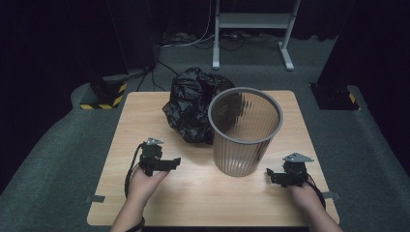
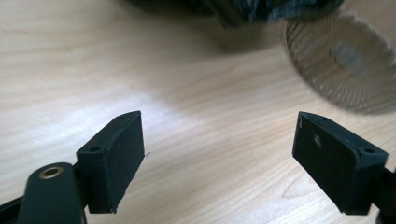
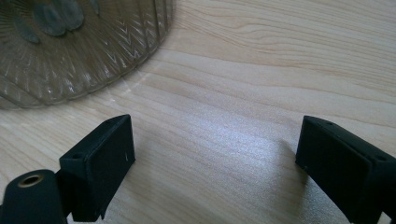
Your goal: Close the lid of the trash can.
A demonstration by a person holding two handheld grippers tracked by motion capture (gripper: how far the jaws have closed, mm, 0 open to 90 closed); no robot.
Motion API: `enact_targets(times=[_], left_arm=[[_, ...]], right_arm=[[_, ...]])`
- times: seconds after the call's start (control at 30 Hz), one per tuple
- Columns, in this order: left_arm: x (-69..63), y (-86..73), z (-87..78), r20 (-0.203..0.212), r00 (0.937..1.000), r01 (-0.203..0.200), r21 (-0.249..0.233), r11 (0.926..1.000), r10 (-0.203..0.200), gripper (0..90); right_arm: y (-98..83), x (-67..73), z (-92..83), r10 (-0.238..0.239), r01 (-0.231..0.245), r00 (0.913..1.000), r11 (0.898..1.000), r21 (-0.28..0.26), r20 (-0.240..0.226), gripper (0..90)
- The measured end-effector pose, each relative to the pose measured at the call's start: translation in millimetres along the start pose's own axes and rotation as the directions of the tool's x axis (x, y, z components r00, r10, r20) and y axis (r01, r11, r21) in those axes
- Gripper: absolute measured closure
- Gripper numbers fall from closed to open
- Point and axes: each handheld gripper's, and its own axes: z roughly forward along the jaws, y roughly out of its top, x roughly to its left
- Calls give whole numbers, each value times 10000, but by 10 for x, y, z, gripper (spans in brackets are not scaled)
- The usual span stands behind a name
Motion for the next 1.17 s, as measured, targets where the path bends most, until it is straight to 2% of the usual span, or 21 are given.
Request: enact_targets(times=[0.1, 0.23, 0.33, 0.37, 0.43, 0.47, 0.53, 0.57, 0.6, 0.73, 1.17], left_arm=[[-31, -115, 112, -18, 9999, -100, 136, 9999, 101, 158], [-70, -236, 224, -225, 9977, -641, 185, 9978, 646, 153], [-95, -304, 284, -680, 9901, -1216, 184, 9924, 1226, 149], [-95, -337, 311, -744, 9904, -1156, 168, 9932, 1165, 149], [-81, -406, 373, -599, 9948, -811, 191, 9965, 821, 146], [-89, -443, 403, -613, 9946, -840, -65, 9964, 835, 135], [-125, -466, 457, -848, 9863, -1433, -174, 9895, 1414, 76], [-146, -479, 493, -1037, 9793, -1769, -233, 9840, 1736, 52], [-160, -498, 527, -1004, 9798, -1785, -518, 9826, 1727, 0], [-183, -470, 555, -1196, 9804, -1638, -535, 9850, 1566, 0], [-184, -447, 575, -1098, 9811, -1658, -531, 9847, 1593, 0]], right_arm=[[0, 1, 0, 9, -9, 10000, 10000, 4, 0, 111], [1, 2, 0, 20, -20, 10000, 10000, 11, -1, 111], [2, -2, 2, -21, 21, 10000, 10000, 1, -8, 109], [2, 3, 1, 25, -25, 10000, 10000, 15, 2, 110], [1, 4, 1, 23, -23, 10000, 10000, 0, 10, 111], [1, 4, 1, 19, -19, 10000, 10000, 1, 7, 110], [2, 3, 2, 11, -11, 10000, 10000, 7, 3, 108], [3, 2, 4, 3, -3, 10000, 10000, 7, -8, 107], [4, 3, 5, 8, -8, 10000, 10000, 12, -7, 105], [6, 3, 8, 9, -9, 10000, 10000, 17, -14, 104], [2, 15, 3, 88, -88, 9999, 10000, 18, 105, 104]])
